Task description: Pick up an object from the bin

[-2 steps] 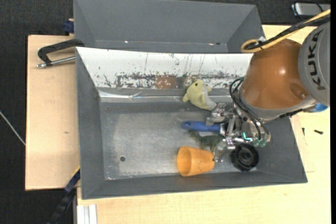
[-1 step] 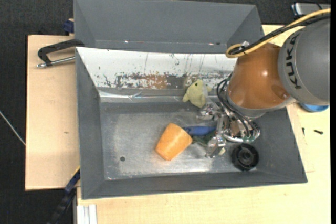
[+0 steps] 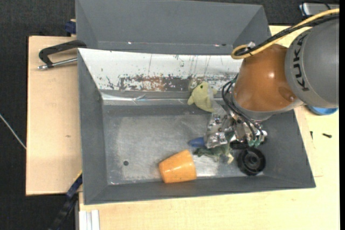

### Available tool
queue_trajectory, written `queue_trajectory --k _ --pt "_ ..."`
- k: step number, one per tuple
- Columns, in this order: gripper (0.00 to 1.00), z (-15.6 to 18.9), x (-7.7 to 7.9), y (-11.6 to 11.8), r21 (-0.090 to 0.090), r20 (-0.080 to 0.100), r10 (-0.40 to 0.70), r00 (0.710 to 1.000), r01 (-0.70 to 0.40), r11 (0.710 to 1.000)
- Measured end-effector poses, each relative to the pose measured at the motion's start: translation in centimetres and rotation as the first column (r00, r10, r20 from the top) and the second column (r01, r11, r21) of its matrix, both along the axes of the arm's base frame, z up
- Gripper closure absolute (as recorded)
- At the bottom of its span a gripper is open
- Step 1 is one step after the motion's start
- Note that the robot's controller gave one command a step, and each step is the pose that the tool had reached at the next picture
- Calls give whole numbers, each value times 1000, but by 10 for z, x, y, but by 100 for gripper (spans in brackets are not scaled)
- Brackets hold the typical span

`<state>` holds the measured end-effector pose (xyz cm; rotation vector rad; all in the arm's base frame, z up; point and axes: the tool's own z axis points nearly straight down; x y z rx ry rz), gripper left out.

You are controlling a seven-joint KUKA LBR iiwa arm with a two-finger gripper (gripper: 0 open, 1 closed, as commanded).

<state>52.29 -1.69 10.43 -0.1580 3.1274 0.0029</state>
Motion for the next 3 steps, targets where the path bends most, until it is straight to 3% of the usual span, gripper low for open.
queue_trajectory --k 1,2,3 --pt "0 -2 -1 0 -1 -4 0 1000 0 1000" --pt "100 0 -1 0 -1 -3 0 1000 0 1000" --pt "0 -2 -1 -1 -1 -6 0 1000 0 1000"
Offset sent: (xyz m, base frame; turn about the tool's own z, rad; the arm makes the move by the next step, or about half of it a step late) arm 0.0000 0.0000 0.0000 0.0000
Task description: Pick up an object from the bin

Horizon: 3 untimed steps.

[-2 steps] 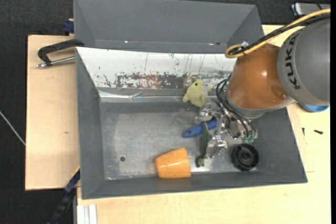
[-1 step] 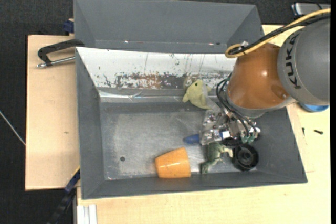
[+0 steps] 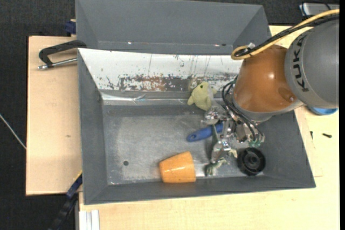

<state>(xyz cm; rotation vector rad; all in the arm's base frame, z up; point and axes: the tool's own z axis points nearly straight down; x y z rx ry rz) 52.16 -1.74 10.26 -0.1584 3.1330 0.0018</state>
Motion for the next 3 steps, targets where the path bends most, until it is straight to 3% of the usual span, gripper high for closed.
queue_trajectory --k 1,2,3 --pt "100 1 0 0 0 1 0 1000 0 1000" --pt "0 0 0 0 0 1 0 1000 0 1000" --pt "100 1 0 0 0 0 0 1000 0 1000"
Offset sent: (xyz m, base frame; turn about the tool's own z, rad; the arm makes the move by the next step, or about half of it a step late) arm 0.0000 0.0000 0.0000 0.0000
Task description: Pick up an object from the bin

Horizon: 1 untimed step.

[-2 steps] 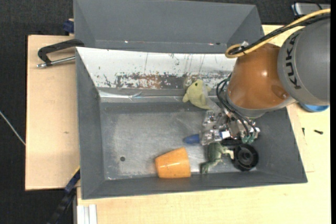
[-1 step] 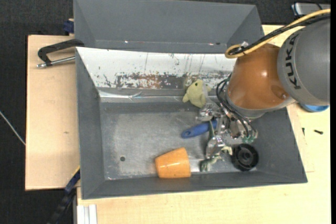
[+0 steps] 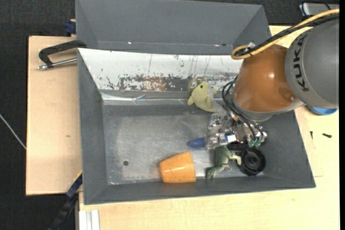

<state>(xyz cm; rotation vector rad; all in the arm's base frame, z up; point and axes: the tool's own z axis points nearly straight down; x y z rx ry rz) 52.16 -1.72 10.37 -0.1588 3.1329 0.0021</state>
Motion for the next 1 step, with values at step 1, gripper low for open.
queue_trajectory --k 1 --pt "0 -1 0 0 0 2 0 1000 0 1000"
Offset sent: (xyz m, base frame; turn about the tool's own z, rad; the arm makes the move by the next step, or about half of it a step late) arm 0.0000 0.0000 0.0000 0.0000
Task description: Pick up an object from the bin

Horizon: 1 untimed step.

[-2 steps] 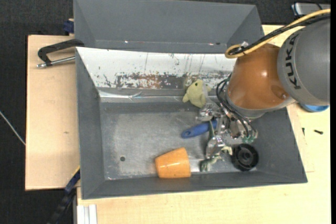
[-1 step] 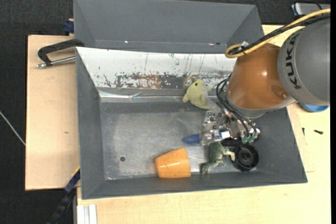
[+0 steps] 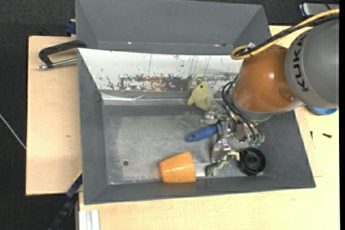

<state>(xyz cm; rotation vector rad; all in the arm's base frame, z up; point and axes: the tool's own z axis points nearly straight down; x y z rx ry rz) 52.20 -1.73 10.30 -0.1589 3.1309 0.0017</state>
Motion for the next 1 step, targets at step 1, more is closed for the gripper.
queue_trajectory --k 1 --pt "100 1 0 0 0 -1 0 1000 0 1000"
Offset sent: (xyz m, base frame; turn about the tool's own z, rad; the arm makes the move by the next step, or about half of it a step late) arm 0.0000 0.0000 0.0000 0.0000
